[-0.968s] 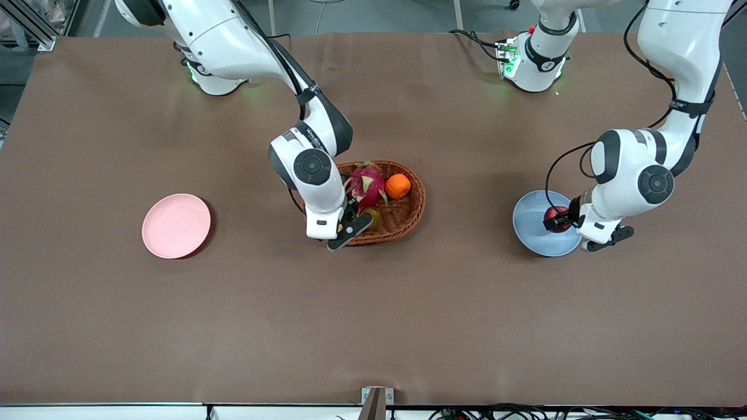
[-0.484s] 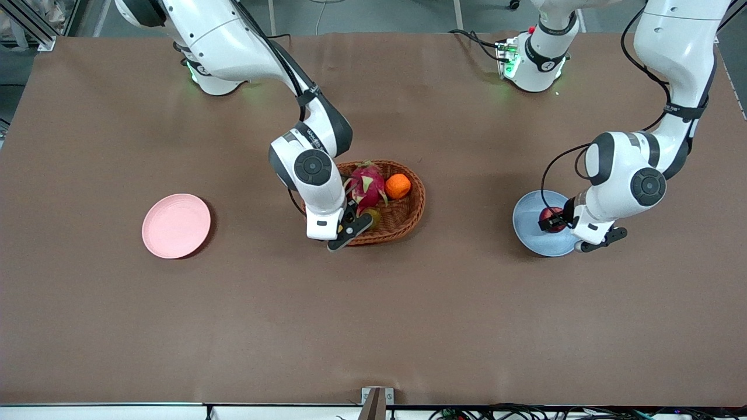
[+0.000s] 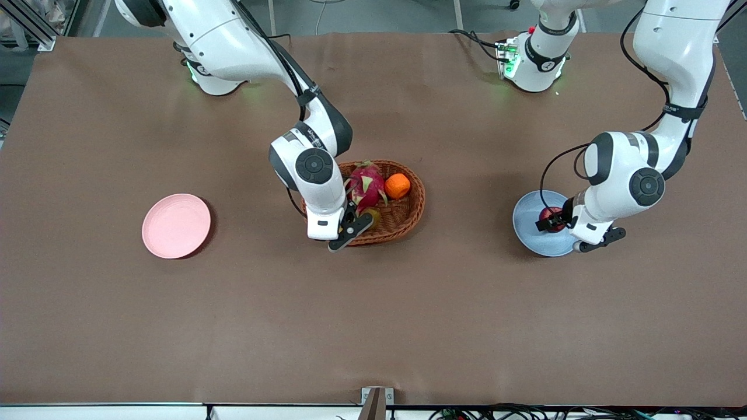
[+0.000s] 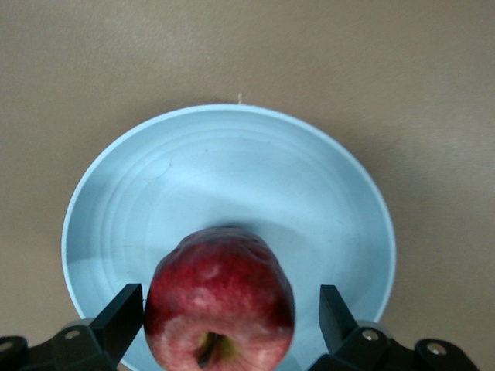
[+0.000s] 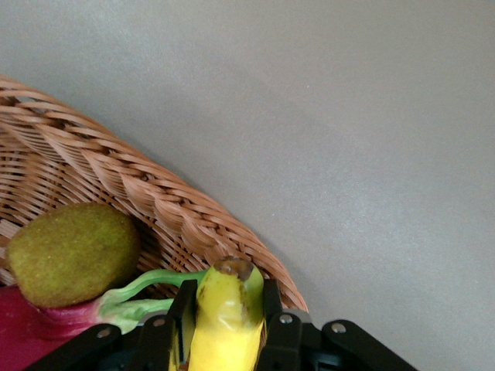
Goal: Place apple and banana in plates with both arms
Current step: 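Lower the apple onto the blue plate and open the left gripper, then lift the yellow banana with the right gripper and carry it over the pink plate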
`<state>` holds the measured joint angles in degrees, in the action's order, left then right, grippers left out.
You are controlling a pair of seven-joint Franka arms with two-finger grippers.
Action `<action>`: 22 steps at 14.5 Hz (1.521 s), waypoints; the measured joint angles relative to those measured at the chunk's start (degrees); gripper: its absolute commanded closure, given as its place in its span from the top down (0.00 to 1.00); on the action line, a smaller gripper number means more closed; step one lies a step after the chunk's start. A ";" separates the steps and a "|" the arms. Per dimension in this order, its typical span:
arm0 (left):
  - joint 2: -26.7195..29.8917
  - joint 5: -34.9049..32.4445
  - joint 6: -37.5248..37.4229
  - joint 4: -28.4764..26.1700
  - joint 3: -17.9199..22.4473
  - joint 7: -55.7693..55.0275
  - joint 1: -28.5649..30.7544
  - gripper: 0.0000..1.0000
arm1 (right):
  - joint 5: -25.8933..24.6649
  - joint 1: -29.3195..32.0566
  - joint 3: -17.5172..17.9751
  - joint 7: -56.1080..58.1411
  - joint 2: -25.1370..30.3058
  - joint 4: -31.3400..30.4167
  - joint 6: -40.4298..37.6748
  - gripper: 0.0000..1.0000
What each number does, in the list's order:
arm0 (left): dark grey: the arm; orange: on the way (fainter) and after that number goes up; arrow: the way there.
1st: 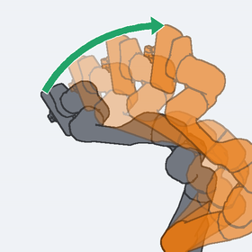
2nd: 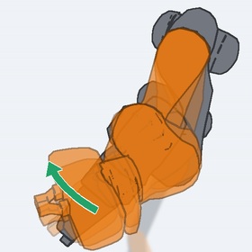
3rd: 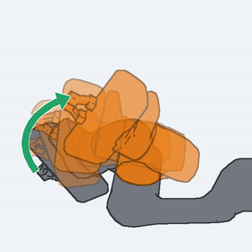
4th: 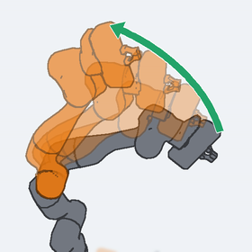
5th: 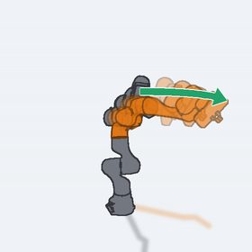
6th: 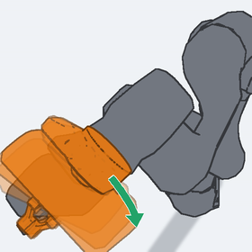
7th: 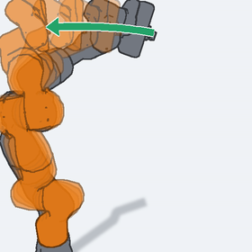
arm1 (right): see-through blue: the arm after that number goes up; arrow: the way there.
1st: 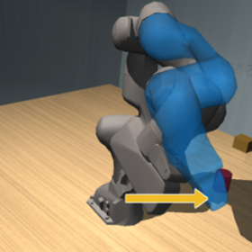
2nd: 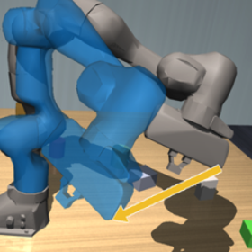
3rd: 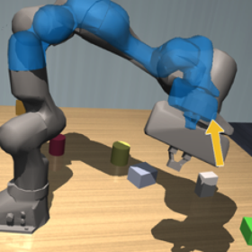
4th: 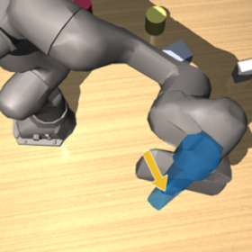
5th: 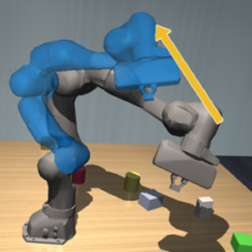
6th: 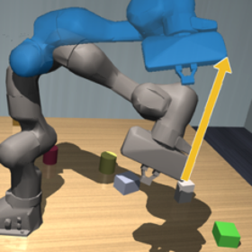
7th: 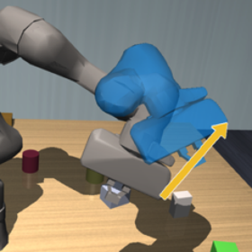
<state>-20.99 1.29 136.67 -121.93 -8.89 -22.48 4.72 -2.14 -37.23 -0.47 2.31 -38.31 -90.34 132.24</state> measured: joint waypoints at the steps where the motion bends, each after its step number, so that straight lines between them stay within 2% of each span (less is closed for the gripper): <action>1: 0.63 0.00 0.00 0.26 -0.12 0.00 0.00 1.00 | 0.00 0.00 -0.03 0.00 0.00 0.41 -0.02 0.08; 4: 4.13 0.00 -1.87 1.93 -0.18 0.04 0.06 1.00 | 0.00 0.10 -0.38 -0.02 0.04 2.02 -1.25 0.05; 6: 6.37 0.00 -7.82 5.87 -0.18 0.07 0.10 1.00 | 0.00 0.25 -0.92 -0.13 0.41 4.74 -5.72 0.05; 8: 7.76 0.00 -15.56 11.87 -0.20 0.13 0.08 1.00 | 1.13 1.69 -1.62 -1.19 1.63 8.81 -13.42 0.05; 11: 9.19 0.00 -21.66 19.33 -0.25 0.17 0.09 1.00 | 5.61 9.69 -2.17 -1.63 5.43 11.45 -22.98 0.05; 14: 10.96 -0.08 -27.37 24.98 -0.29 1.31 0.08 1.00 | 6.37 20.20 -2.26 -1.34 7.04 10.91 -28.63 0.05; 19: 13.34 -1.17 -39.74 35.26 -0.27 9.59 0.13 1.00 | 6.61 33.36 -2.16 0.00 6.76 5.12 -28.91 0.05; 22: 15.47 -1.24 -43.92 36.93 -0.23 13.99 0.16 1.00 | 6.40 37.71 -2.14 4.31 6.60 1.94 -28.25 0.09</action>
<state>-5.52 0.05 92.76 -85.00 -9.12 -8.48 4.88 4.27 0.48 -2.61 6.62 -31.71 -88.40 104.00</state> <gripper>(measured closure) 0.000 0.612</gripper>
